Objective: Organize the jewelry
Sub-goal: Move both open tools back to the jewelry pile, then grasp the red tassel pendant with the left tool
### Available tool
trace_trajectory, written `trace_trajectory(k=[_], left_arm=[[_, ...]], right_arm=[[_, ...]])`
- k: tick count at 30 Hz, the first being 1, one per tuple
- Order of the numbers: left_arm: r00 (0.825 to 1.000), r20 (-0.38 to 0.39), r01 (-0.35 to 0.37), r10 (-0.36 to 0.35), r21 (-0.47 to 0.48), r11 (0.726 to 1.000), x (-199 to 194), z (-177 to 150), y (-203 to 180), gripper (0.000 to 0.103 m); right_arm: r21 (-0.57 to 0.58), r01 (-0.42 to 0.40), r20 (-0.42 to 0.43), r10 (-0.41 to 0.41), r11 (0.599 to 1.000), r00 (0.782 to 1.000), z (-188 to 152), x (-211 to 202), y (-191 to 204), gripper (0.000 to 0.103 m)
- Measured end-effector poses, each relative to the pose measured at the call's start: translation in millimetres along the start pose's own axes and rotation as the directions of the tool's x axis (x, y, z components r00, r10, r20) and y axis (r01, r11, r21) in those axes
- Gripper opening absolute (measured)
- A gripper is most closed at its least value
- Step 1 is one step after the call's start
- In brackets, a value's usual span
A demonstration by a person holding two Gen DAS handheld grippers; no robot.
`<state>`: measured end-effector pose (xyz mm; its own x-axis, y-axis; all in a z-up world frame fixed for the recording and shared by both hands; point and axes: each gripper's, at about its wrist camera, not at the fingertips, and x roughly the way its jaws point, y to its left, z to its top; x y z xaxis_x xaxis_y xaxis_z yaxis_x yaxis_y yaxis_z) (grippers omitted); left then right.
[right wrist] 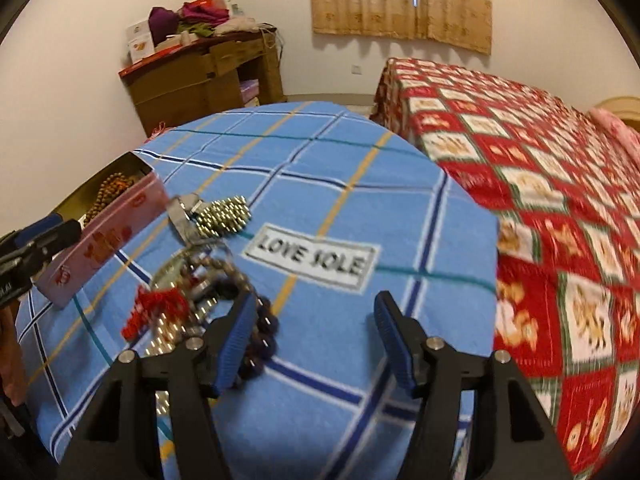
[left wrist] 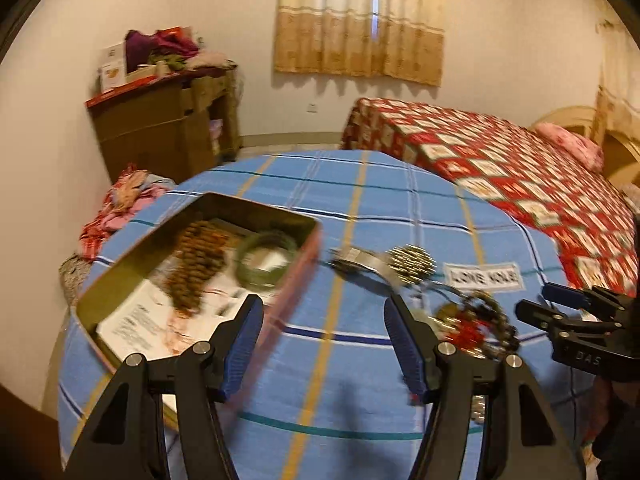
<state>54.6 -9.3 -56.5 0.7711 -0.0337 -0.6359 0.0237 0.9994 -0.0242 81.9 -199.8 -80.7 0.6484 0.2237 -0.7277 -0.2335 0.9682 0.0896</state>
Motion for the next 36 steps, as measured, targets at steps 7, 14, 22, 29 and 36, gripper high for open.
trace_trajectory(k=[7, 14, 22, 29, 36], left_arm=[[0.997, -0.017, 0.070, -0.069, 0.076, 0.995, 0, -8, -42, 0.063], [0.989, -0.081, 0.134, -0.125, 0.116, 0.984, 23, -17, -69, 0.059], [0.973, -0.091, 0.220, -0.214, 0.058, 0.974, 19, -13, -57, 0.004], [0.973, 0.024, 0.231, -0.231, 0.002, 0.973, -17, 5, -29, 0.004], [0.972, 0.067, 0.228, -0.225, -0.043, 0.973, -25, 15, -9, 0.004]], right_arm=[[0.020, -0.022, 0.022, 0.022, 1.000, 1.000, -12, -5, -7, 0.064], [0.039, -0.041, 0.038, 0.040, 0.998, 0.998, -18, -8, -13, 0.064], [0.044, -0.051, 0.043, 0.050, 0.998, 0.998, -20, -9, -10, 0.064], [0.043, -0.042, 0.046, 0.040, 0.998, 0.998, -21, -9, -9, 0.064], [0.039, -0.064, 0.048, 0.062, 0.997, 0.997, -18, -11, -3, 0.064]])
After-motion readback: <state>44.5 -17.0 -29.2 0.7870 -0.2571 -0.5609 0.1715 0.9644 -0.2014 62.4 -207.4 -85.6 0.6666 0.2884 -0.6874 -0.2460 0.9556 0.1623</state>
